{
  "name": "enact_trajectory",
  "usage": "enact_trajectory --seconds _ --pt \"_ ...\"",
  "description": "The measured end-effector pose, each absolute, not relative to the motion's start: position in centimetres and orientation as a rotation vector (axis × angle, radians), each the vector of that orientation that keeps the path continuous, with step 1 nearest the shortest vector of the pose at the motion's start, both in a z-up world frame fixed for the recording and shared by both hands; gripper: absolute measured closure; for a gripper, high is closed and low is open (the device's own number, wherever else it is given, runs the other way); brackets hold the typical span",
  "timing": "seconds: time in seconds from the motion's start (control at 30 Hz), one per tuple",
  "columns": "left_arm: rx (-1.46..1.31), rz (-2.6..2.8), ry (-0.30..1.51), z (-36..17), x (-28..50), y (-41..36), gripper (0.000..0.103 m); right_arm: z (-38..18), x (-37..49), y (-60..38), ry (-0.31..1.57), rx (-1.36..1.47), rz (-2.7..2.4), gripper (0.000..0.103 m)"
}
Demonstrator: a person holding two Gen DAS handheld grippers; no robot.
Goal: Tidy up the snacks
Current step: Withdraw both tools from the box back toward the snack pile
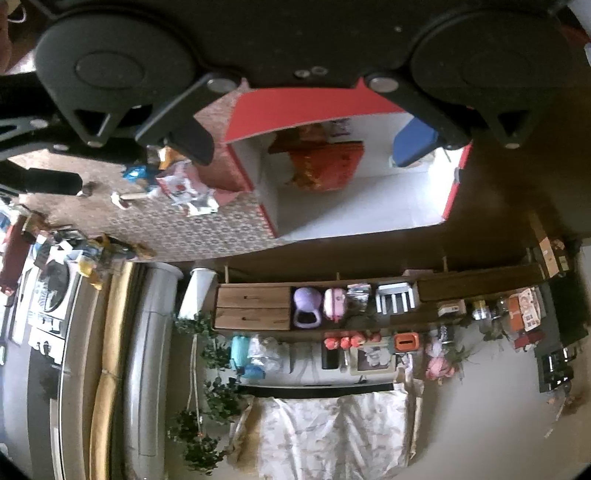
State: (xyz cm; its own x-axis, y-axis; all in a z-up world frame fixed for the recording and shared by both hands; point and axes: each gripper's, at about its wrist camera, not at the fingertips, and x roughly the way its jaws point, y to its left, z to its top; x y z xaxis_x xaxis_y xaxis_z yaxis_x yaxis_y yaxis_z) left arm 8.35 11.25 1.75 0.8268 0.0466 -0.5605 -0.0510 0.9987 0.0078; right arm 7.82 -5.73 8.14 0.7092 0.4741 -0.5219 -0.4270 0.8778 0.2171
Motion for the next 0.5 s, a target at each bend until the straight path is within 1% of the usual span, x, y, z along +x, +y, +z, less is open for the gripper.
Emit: enact_trajectory --seconds 0.5 --pt "-0.017 -0.057 0.574 1.5 7.5 4.1 0.0 8.4 5.3 -13.9 0.565 0.13 0.397 0.0"
